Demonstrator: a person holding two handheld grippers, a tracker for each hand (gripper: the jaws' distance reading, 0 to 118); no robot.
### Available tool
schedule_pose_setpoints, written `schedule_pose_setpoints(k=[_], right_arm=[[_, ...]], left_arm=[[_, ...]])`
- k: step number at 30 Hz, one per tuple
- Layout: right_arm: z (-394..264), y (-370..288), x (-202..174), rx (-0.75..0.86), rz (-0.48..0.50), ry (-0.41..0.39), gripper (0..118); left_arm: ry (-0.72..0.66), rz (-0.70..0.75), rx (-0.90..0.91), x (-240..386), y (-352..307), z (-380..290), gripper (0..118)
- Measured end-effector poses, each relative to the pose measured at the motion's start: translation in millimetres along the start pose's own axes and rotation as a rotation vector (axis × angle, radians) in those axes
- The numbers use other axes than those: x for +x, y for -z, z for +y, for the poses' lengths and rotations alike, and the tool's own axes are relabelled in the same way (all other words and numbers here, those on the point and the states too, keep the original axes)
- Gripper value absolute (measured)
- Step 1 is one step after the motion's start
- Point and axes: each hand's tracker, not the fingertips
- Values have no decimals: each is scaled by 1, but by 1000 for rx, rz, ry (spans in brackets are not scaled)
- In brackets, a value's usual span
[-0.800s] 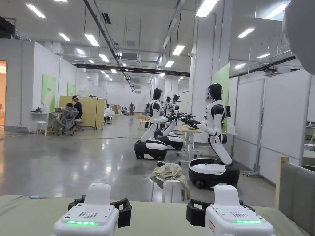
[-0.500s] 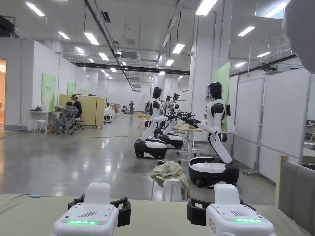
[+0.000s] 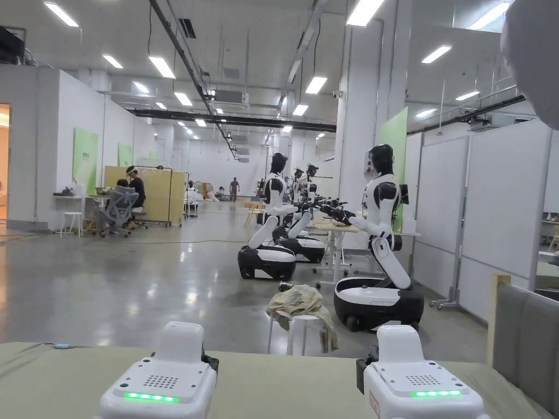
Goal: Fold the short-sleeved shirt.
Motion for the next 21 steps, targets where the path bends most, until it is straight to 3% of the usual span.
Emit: schedule_pose_setpoints(k=[6,9,15,18,21], right_arm=[[2,-3,-7,16,3,-23,1],[8,1,-36,28,49,-28,1],[7,5,-150,28,297,-26,1],[-5,8,-197,-11,406,24,1],[-27,13,-223,-50,443,26,1]], left_arm=[[-6,15,-4,-6,-2,-2,3],[-11,49,-23,-32,-13,-6,3],[-30,315,-55,-129,-65,-14,3],[57,405,-118,-162,-80,-25,3],[58,377,-381,-199,-67,-45,4]])
